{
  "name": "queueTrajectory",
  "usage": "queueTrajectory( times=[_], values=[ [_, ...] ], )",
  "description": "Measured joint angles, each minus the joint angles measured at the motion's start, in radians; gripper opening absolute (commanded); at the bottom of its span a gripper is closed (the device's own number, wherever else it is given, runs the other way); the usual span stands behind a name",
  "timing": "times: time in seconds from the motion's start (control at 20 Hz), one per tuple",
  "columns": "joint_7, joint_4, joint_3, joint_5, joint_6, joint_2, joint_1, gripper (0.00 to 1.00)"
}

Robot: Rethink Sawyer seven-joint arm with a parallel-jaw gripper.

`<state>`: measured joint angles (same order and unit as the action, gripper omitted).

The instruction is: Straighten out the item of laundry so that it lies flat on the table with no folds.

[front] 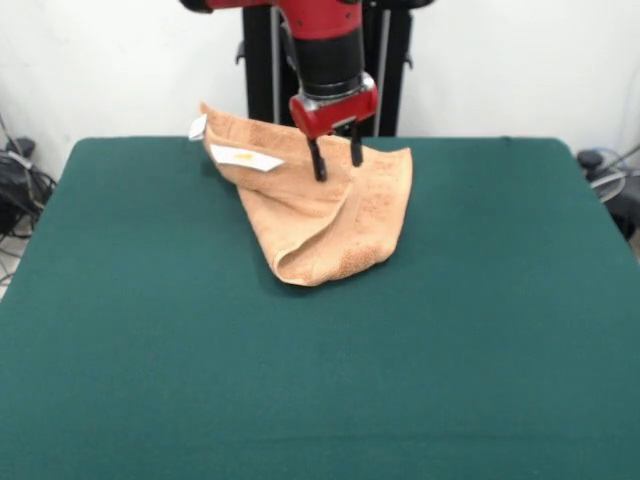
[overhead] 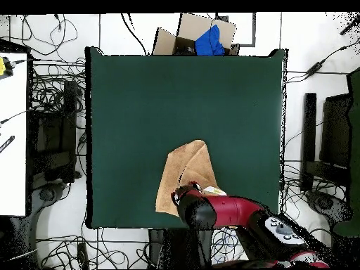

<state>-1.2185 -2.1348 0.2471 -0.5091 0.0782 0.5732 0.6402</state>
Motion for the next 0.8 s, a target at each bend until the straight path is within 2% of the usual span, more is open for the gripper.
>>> queueTrajectory(
  times=[0.7, 0.75, 0.8],
  values=[
    [0.0, 0.016, -0.019, 0.0, -0.068, -0.065, -0.001, 1.0],
    [0.0, 0.019, -0.019, 0.0, -0.072, -0.07, -0.002, 0.0],
    [0.0, 0.019, -0.019, 0.0, -0.073, -0.071, -0.002, 0.0]
  ],
)
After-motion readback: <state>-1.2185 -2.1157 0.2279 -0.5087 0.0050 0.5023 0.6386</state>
